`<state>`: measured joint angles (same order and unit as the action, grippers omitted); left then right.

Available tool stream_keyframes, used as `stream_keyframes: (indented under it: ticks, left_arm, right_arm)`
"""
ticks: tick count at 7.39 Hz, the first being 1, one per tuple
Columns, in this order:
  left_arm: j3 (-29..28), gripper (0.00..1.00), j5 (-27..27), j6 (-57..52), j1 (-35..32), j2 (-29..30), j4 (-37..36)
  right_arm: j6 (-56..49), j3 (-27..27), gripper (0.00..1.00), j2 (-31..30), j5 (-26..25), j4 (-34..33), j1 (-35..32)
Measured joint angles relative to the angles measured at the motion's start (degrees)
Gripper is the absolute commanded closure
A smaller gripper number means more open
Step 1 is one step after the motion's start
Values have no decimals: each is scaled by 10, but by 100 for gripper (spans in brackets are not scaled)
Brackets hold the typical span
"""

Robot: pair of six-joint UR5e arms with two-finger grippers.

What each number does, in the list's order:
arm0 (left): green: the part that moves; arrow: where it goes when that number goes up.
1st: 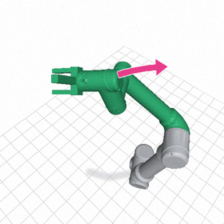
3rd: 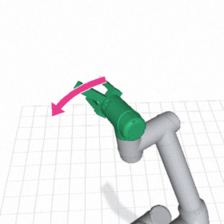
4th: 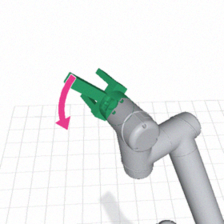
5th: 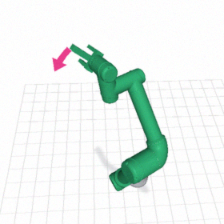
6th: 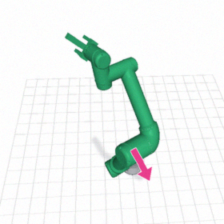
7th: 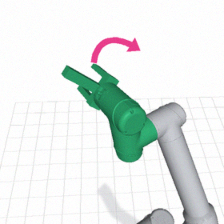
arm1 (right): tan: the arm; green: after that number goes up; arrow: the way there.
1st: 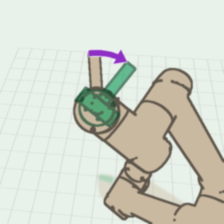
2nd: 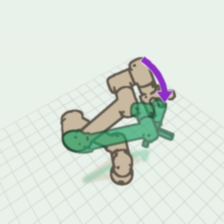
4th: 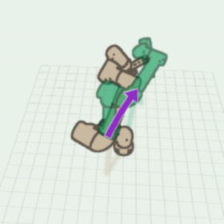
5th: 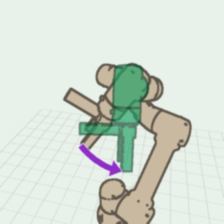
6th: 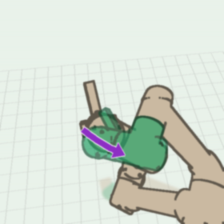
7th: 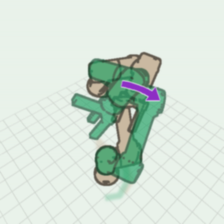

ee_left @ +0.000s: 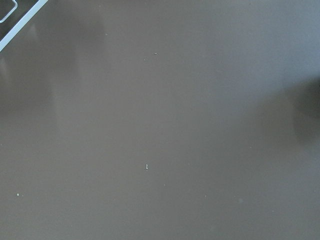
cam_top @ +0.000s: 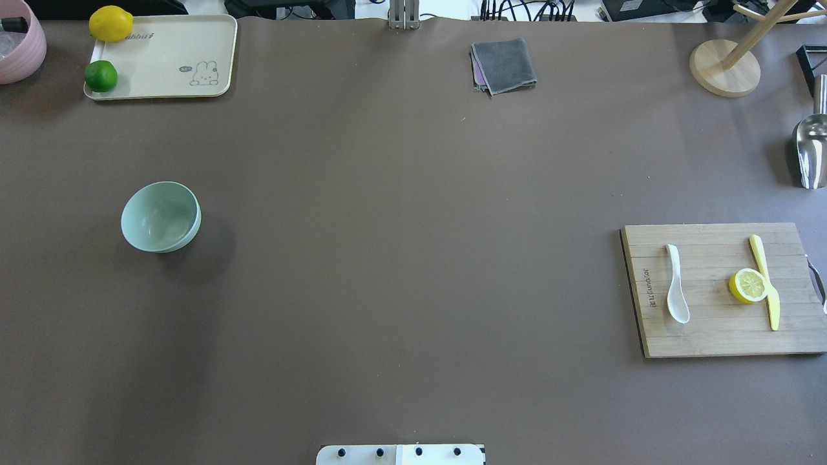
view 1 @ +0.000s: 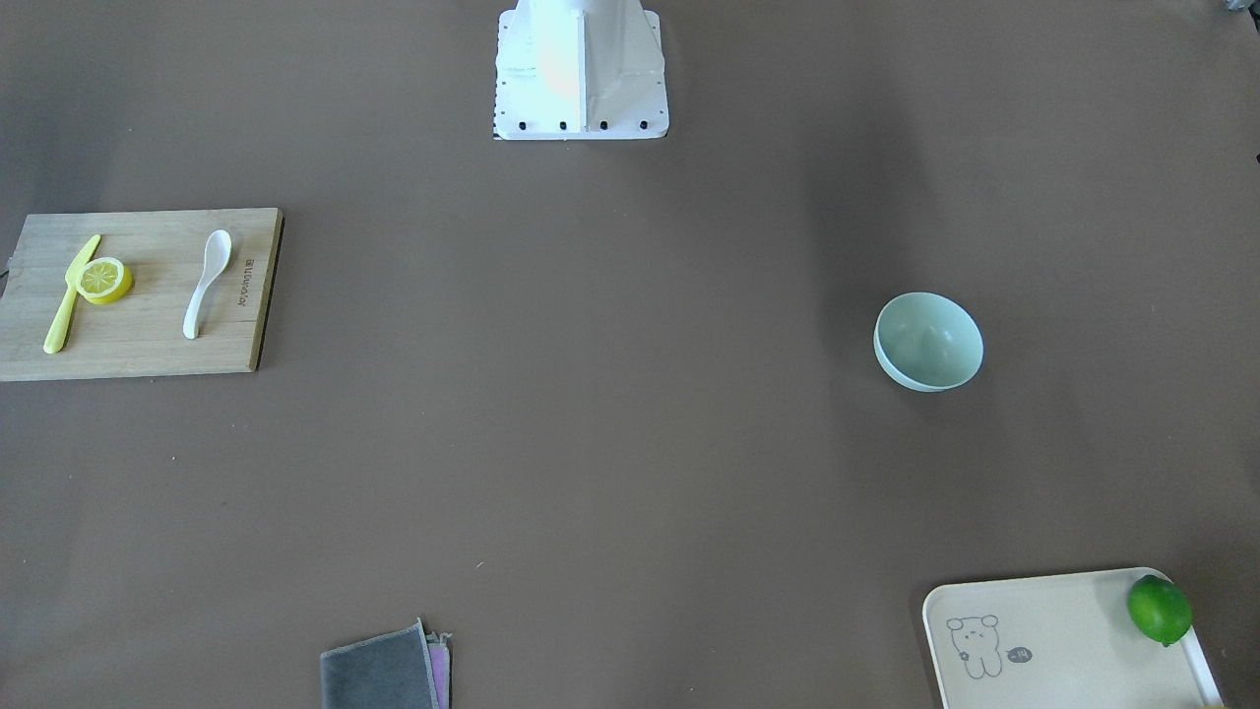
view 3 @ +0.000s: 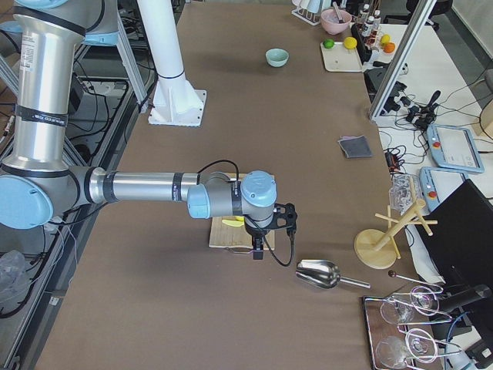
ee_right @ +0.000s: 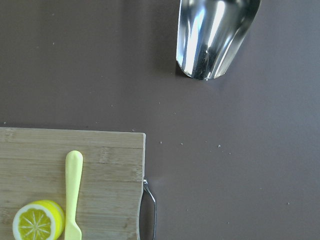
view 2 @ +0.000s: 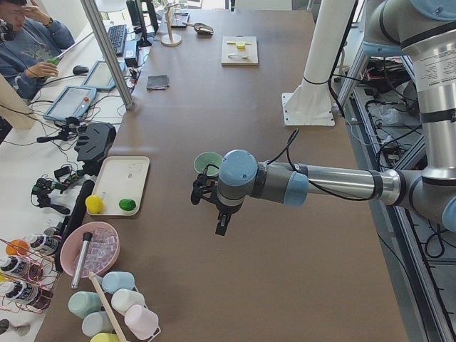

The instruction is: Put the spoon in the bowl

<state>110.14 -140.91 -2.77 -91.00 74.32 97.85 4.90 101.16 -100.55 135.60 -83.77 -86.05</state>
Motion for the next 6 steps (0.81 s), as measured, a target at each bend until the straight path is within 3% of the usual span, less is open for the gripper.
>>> stream_keyframes:
  ticks: [6]
  left_arm:
    - [10,3,-16,20,-4,-27,82]
  right_arm:
    - [0,1,0,-1,0,13,0]
